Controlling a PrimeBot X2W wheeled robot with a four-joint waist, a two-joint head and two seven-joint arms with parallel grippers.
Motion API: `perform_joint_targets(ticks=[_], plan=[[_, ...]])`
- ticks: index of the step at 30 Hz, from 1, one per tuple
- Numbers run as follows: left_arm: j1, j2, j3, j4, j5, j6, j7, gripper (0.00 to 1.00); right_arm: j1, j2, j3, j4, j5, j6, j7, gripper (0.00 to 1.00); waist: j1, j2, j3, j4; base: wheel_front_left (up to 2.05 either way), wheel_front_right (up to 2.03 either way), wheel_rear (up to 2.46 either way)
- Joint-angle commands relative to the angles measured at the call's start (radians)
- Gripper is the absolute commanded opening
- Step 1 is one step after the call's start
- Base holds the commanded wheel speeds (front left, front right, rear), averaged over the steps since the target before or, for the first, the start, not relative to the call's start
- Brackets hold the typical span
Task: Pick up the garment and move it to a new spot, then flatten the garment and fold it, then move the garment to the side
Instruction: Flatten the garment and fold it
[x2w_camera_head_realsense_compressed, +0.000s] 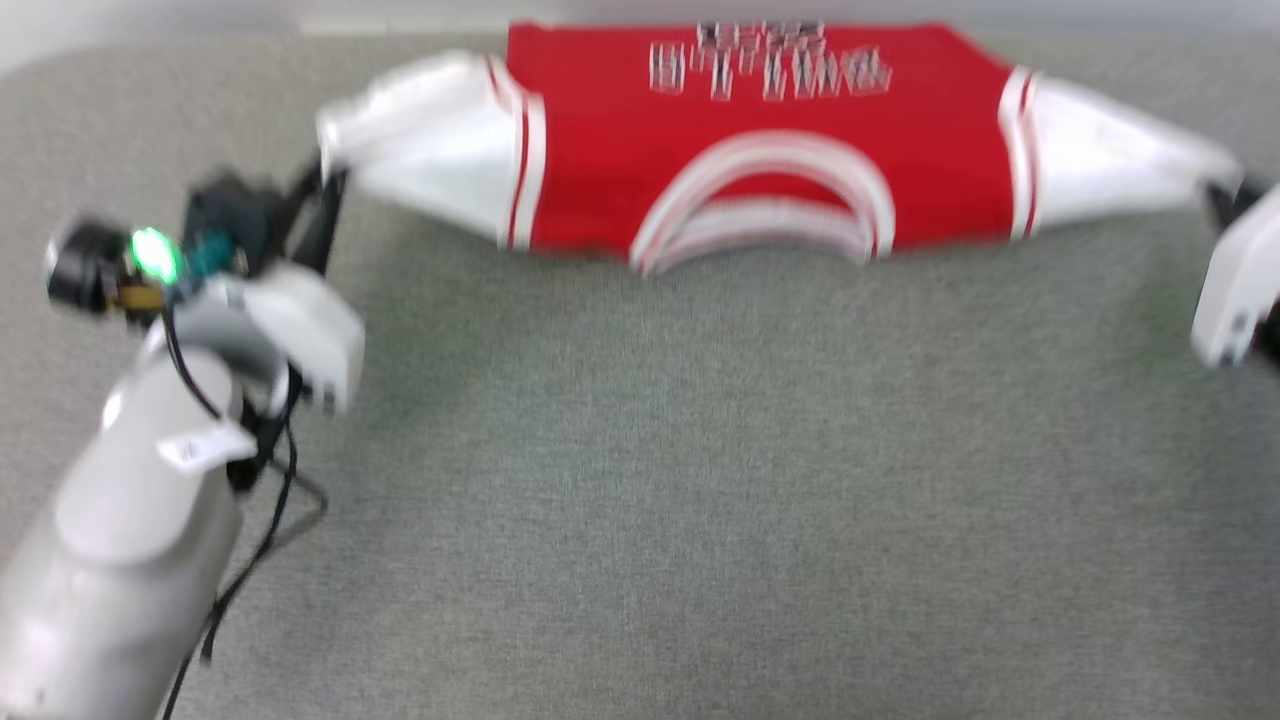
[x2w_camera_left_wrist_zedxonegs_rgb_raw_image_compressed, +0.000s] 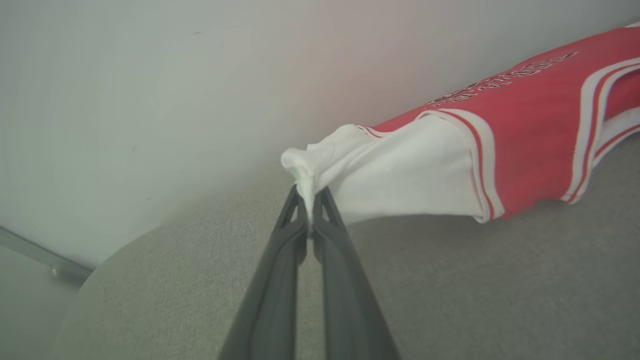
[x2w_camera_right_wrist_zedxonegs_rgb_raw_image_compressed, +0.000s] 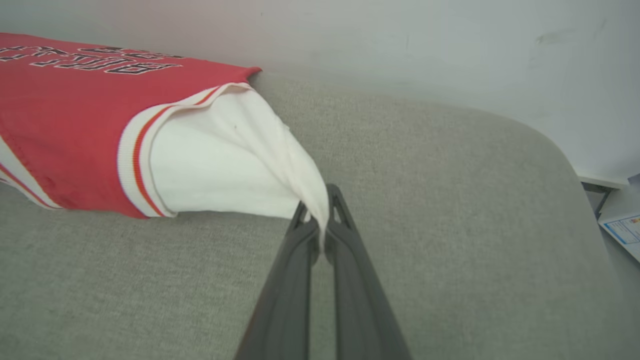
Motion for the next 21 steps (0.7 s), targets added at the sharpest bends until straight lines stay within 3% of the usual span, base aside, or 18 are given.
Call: perform_joint_targets(ticks=[1, 11, 21], plan=[[0.052, 0.019, -0.003, -0.019, -0.009, 0.005, 0.017, 0.0, 0.064, -0.014, -0.002, -0.022, 0.032, -0.001, 0.031, 0.0, 0.0003, 0.0, -0.065, -0.006, 0.0, 0.0, 0.0], [0.358, 0.141, -0.04, -0.209, -0.055, 0.016, 0.161, 0.0, 0.392, -0.062, -0.082, -0.221, 0.168, -0.002, 0.213, 0.0, 0.0003, 0.0, -0.188, -0.009, 0.0, 0.0, 0.0], [0.589, 0.264, -0.069, -0.449, -0.084, 0.054, 0.284, 0.0, 0.694, -0.061, -0.236, -0.491, 0.209, -0.002, 0.418, 0.0, 0.0003, 0.0, -0.24, -0.005, 0.0, 0.0, 0.0]])
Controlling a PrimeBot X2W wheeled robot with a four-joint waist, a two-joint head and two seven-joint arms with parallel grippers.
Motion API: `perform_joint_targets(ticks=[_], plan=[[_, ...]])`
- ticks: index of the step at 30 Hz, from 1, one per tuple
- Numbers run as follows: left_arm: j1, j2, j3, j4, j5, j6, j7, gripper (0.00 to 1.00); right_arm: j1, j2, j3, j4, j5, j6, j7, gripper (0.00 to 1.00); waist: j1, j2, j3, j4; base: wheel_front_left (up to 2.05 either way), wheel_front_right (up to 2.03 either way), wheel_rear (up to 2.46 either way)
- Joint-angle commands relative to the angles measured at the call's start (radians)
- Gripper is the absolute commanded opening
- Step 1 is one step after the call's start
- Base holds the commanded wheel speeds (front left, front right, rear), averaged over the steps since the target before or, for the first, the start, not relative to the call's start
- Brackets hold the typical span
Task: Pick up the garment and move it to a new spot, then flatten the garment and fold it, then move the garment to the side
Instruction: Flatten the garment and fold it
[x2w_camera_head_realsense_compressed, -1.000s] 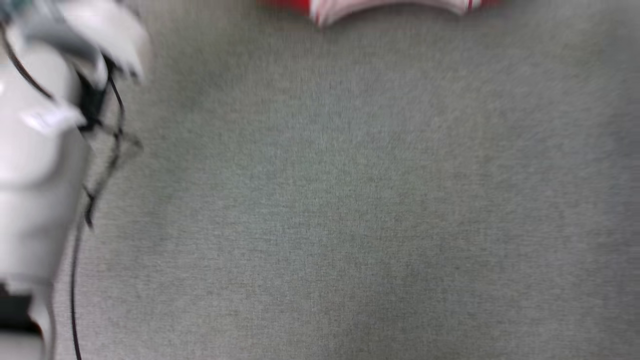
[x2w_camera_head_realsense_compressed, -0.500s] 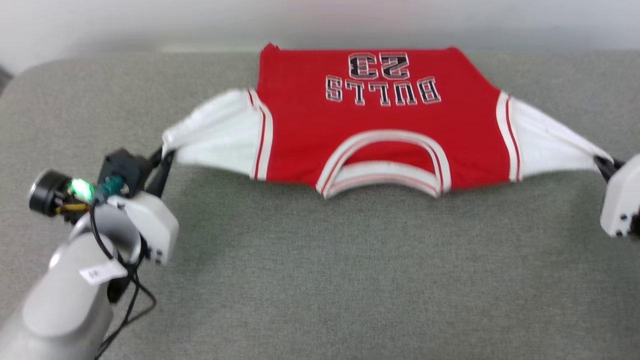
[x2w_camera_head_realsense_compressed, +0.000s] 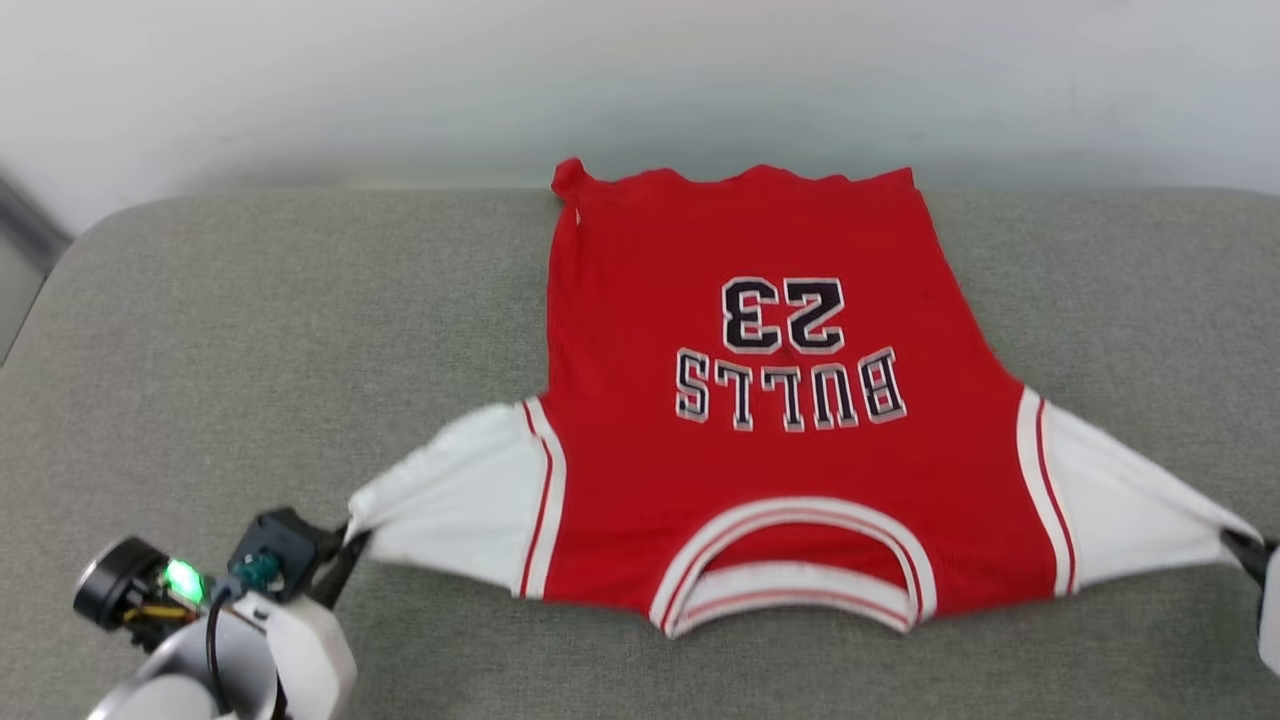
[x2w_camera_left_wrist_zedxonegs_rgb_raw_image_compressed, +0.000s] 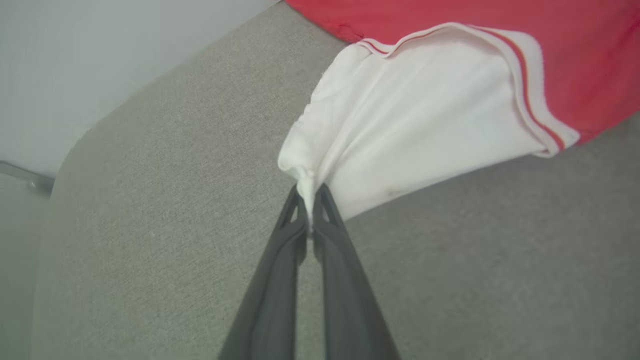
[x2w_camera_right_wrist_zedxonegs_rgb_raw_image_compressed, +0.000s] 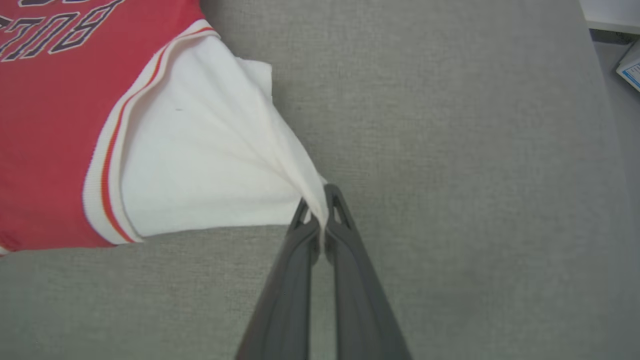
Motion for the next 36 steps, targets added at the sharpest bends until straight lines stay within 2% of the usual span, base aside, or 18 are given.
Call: perform_joint_targets(ticks=[1, 7, 11, 16, 21, 22, 23, 29, 34, 35, 36], plan=[[0.045, 0.024, -0.001, -0.028, -0.015, 0.011, 0.023, 0.0, 0.056, 0.002, -0.034, -0.042, 0.004, -0.002, 0.034, 0.0, 0.0003, -0.0001, -0.009, 0.0, 0.0, 0.0, 0.0], [0.177, 0.073, -0.015, -0.12, -0.062, 0.03, 0.078, 0.0, 0.209, 0.035, -0.13, -0.156, -0.007, -0.002, 0.182, 0.0, 0.0003, -0.0001, -0.024, -0.002, 0.0, 0.0, 0.0], [0.245, 0.081, -0.038, -0.163, -0.087, 0.031, 0.102, 0.0, 0.284, 0.043, -0.158, -0.217, -0.024, -0.002, 0.267, 0.0, 0.0003, -0.0001, -0.021, -0.005, 0.0, 0.0, 0.0], [0.257, 0.067, -0.056, -0.189, -0.1, 0.026, 0.115, 0.0, 0.318, 0.052, -0.169, -0.255, -0.048, -0.002, 0.293, 0.0, 0.0003, -0.0001, -0.001, -0.005, 0.0, 0.0, 0.0], [0.229, 0.06, -0.042, -0.209, -0.128, 0.014, 0.108, 0.0, 0.288, 0.054, -0.179, -0.282, -0.052, -0.002, 0.301, 0.0, 0.0003, -0.0001, 0.034, 0.006, 0.0, 0.0, 0.0], [0.223, 0.058, -0.039, -0.217, -0.132, 0.012, 0.108, 0.0, 0.274, 0.063, -0.189, -0.288, -0.054, -0.002, 0.305, 0.84, 0.0003, -0.0001, 0.04, 0.01, 0.0, 0.0, 0.0], [0.219, 0.055, -0.036, -0.225, -0.137, 0.013, 0.108, 0.0, 0.268, 0.068, -0.185, -0.294, -0.045, -0.002, 0.318, 1.0, 0.0003, -0.0001, 0.048, 0.015, 0.0, 0.0, 0.0], [0.206, 0.036, -0.034, -0.32, -0.192, 0.002, 0.147, 0.0, 0.153, 0.059, -0.183, -0.372, -0.01, -0.001, 0.366, 1.0, 0.0003, -0.0001, 0.123, 0.056, 0.0, 0.0, 0.0], [0.19, 0.041, -0.023, -0.425, -0.204, 0.013, 0.172, 0.0, -0.043, 0.06, -0.183, -0.378, -0.014, -0.001, 0.442, 1.0, 0.0003, -0.0001, 0.227, 0.109, 0.0, 0.0, 0.0], [0.181, 0.046, -0.027, -0.465, -0.195, 0.011, 0.184, 0.0, -0.132, 0.049, -0.183, -0.363, -0.026, -0.001, 0.478, 1.0, 0.0003, -0.0001, 0.269, 0.136, 0.0, 0.0, 0.0], [0.181, 0.046, -0.027, -0.465, -0.195, 0.011, 0.184, 0.0, -0.132, 0.049, -0.183, -0.363, -0.026, -0.001, 0.478, 1.0, 0.0003, -0.0001, 0.269, 0.136, 0.0, 0.0, 0.0]])
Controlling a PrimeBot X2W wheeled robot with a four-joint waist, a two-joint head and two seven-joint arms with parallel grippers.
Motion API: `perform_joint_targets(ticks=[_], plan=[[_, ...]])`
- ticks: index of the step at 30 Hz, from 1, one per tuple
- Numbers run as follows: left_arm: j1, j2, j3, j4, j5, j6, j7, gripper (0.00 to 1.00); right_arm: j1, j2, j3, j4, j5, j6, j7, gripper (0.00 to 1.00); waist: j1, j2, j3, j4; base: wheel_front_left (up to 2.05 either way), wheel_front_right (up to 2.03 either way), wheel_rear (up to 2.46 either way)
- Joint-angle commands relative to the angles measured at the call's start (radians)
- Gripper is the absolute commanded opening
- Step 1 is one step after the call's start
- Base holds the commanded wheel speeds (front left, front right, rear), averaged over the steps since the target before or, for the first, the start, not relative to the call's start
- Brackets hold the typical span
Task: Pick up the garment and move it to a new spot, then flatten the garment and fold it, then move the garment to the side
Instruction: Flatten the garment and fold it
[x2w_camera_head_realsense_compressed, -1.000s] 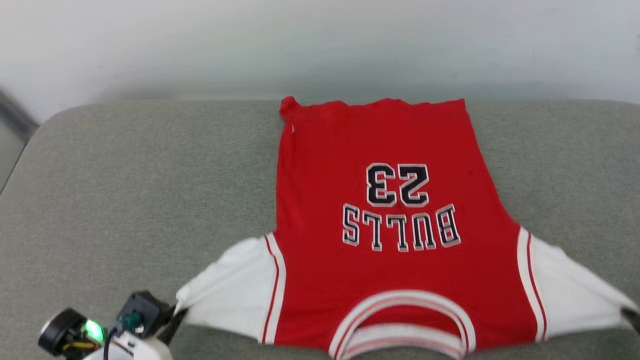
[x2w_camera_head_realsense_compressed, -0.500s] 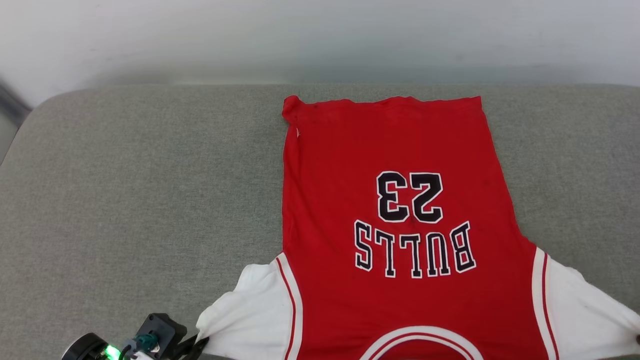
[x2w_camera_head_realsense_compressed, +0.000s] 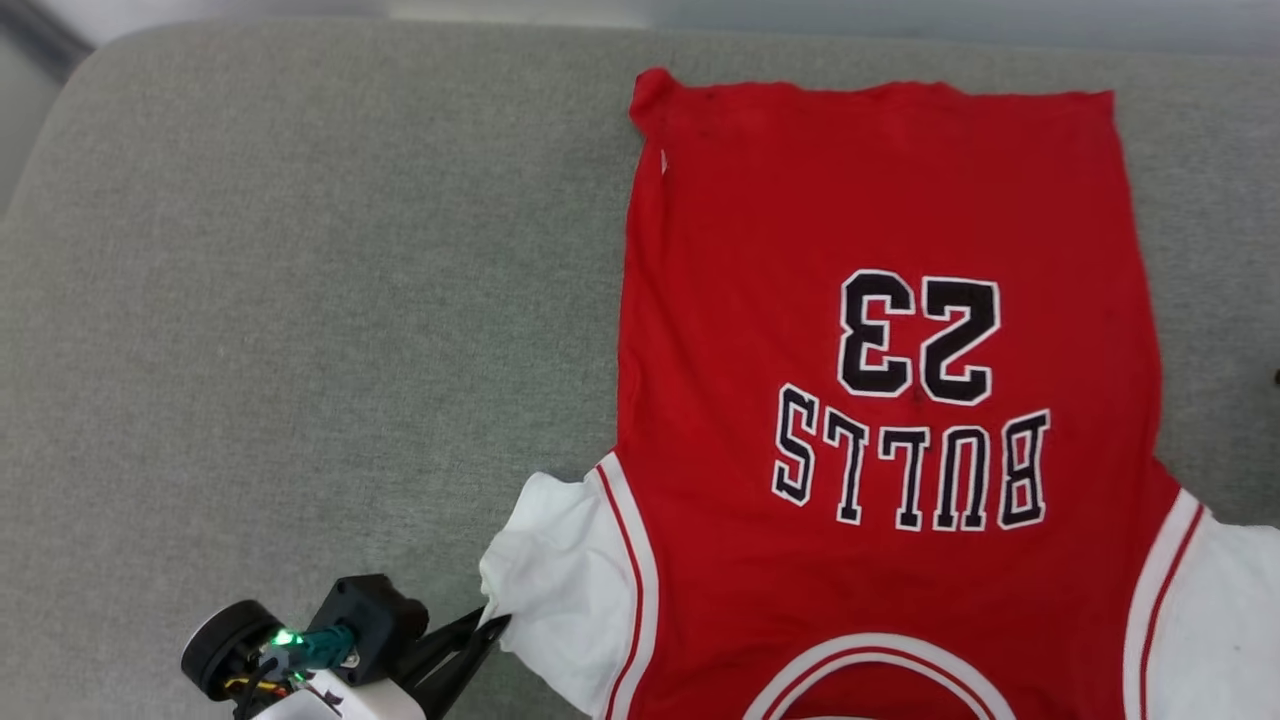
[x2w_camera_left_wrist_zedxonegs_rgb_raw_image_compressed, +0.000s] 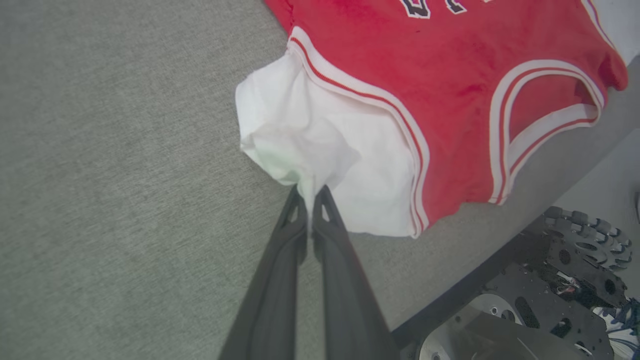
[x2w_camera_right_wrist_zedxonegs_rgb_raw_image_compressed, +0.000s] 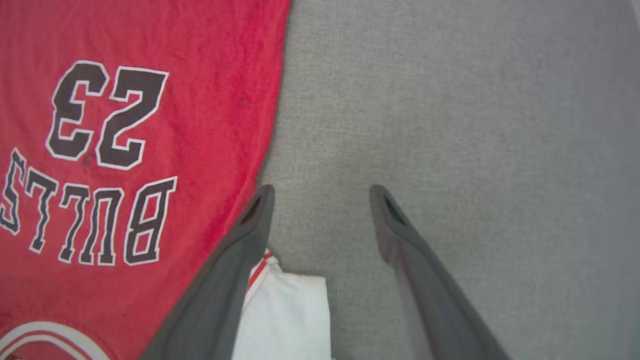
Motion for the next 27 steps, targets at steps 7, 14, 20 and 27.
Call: perform_joint_targets(ticks=[7, 14, 20, 27], plan=[[-0.06, -0.004, -0.02, -0.111, 0.037, -0.014, 0.029, 0.0, -0.344, -0.043, 0.019, 0.125, -0.079, 0.0, 0.165, 1.0, -0.0002, -0.0001, 0.205, 0.147, 0.0, 0.0, 0.0], [-0.115, -0.045, -0.052, -0.14, 0.063, -0.041, 0.03, 0.0, -0.609, -0.068, 0.02, 0.257, -0.201, 0.0, 0.254, 1.0, -0.0002, -0.0001, 0.295, 0.225, 0.0, 0.0, 0.0], [-0.141, -0.072, -0.073, -0.121, 0.075, -0.061, 0.015, 0.0, -0.706, -0.077, 0.028, 0.331, -0.276, 0.0, 0.283, 1.0, -0.0002, -0.0001, 0.323, 0.261, 0.0, 0.0, 0.0], [-0.164, -0.099, -0.079, -0.094, 0.075, -0.071, -0.019, 0.0, -0.746, -0.084, 0.046, 0.391, -0.345, 0.0, 0.289, 1.0, -0.0002, -0.0001, 0.35, 0.295, 0.0, 0.0, 0.0]])
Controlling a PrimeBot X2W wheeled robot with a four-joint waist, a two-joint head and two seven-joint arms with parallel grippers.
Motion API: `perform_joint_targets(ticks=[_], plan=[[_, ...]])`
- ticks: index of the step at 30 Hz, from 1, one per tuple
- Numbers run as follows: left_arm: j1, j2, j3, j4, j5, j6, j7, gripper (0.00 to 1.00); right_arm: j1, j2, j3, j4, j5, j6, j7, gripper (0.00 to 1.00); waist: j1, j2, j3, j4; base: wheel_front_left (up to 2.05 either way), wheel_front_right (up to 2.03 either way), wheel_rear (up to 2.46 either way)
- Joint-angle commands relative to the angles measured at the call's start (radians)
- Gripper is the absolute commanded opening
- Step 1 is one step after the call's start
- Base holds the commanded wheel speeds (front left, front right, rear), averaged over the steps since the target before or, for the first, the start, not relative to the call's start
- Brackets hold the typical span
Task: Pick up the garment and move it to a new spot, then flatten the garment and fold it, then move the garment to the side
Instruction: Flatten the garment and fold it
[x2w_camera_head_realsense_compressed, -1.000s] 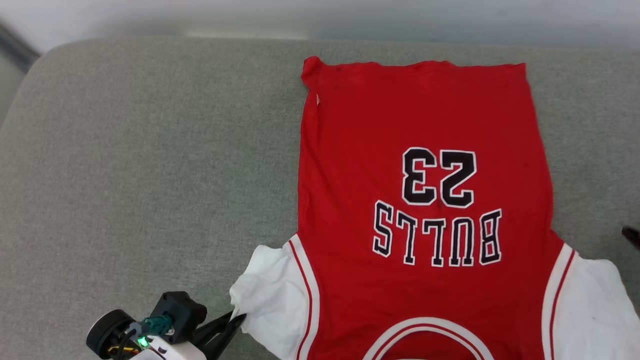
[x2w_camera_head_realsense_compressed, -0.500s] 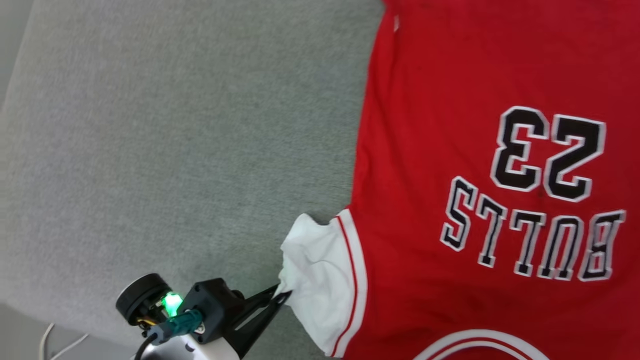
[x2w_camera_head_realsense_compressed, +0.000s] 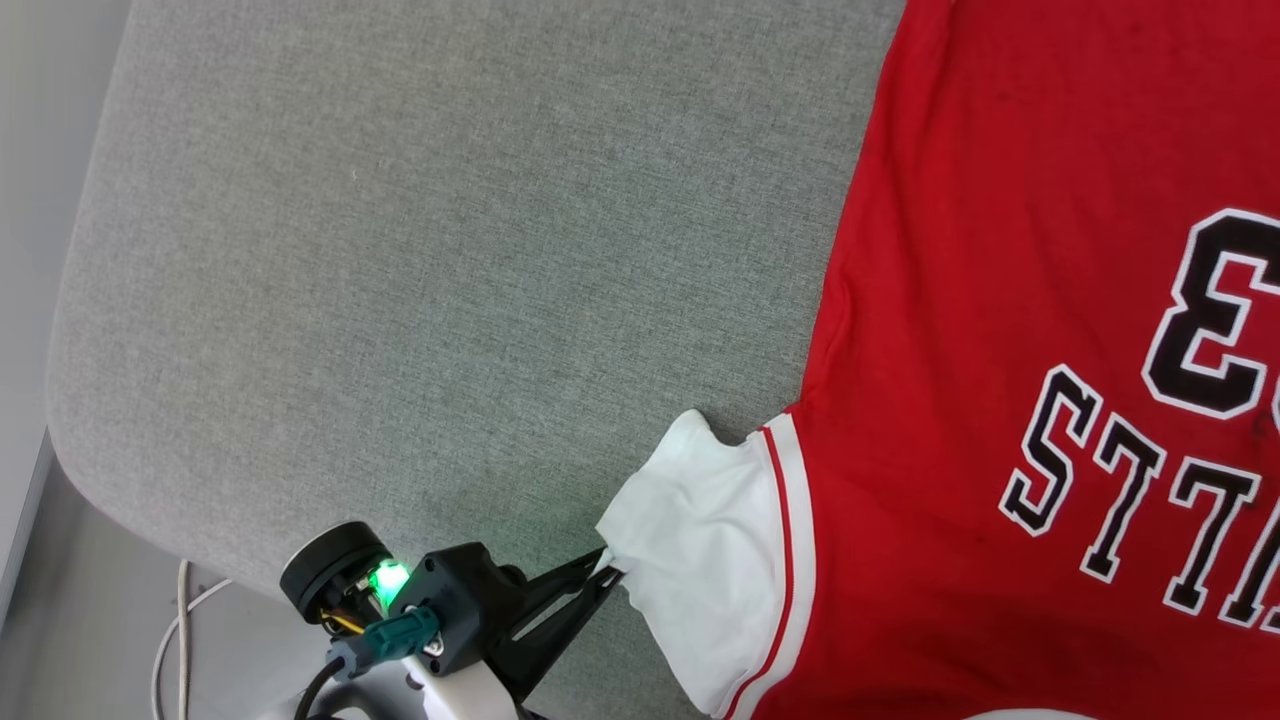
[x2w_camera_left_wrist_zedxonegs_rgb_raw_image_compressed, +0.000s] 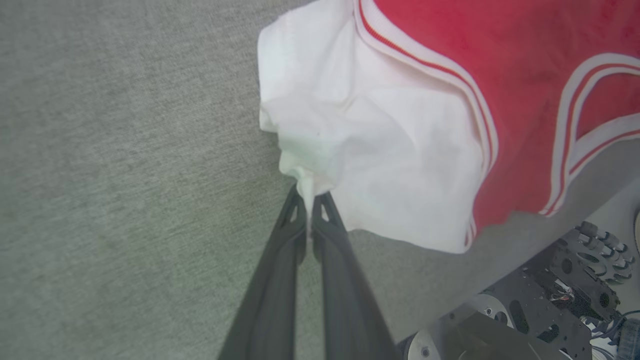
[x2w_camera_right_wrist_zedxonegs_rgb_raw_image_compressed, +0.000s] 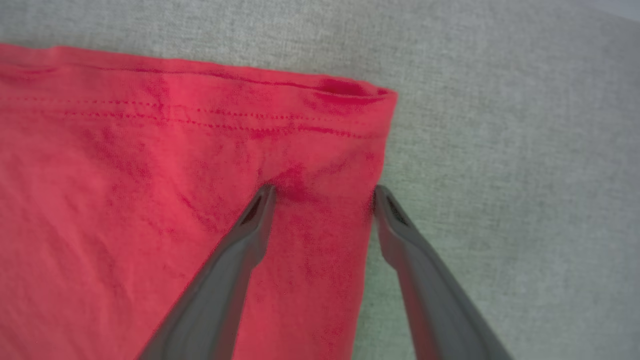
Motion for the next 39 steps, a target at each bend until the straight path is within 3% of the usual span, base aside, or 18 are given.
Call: perform_joint_targets(ticks=[1, 6, 7, 8, 9, 20, 39], plan=[[-0.015, -0.008, -0.002, 0.002, 0.001, 0.0, -0.005, 0.0, -0.001, 0.0, 0.007, 0.009, -0.003, 0.0, 0.001, 1.0, -0.0002, 0.0, 0.008, 0.006, 0.0, 0.0, 0.0], [-0.021, -0.014, 0.013, 0.029, -0.005, 0.0, -0.035, 0.0, 0.027, 0.012, 0.016, 0.038, 0.003, 0.0, 0.028, 1.0, -0.0002, 0.0, 0.024, 0.017, 0.0, 0.0, 0.0], [-0.019, -0.017, 0.014, 0.032, -0.007, 0.001, -0.041, 0.0, 0.04, 0.012, 0.02, 0.042, 0.002, 0.0, 0.042, 0.73, -0.0002, 0.0, 0.025, 0.018, 0.0, 0.0, 0.0], [-0.018, -0.017, 0.015, 0.034, -0.009, -0.001, -0.046, 0.0, 0.053, 0.011, 0.025, 0.045, 0.008, 0.0, 0.056, 0.05, -0.0002, 0.0, 0.027, 0.019, 0.0, 0.0, 0.0], [-0.018, -0.016, 0.016, 0.036, -0.01, -0.003, -0.048, 0.0, 0.065, 0.009, 0.025, 0.046, 0.015, 0.0, 0.066, 0.0, -0.0002, 0.0, 0.027, 0.02, 0.0, 0.0, 0.0], [-0.021, -0.002, 0.026, 0.044, -0.017, 0.008, -0.046, 0.0, 0.193, 0.014, -0.016, 0.028, 0.036, 0.0, 0.069, 0.0, -0.0002, 0.0, -0.034, -0.023, 0.0, 0.0, 0.0], [0.052, 0.025, 0.072, 0.065, -0.049, 0.117, -0.009, 0.0, 0.619, 0.06, 0.068, -0.034, 0.233, 0.0, -0.107, 0.0, -0.0002, 0.0, -0.328, -0.262, 0.0, 0.0, 0.0]])
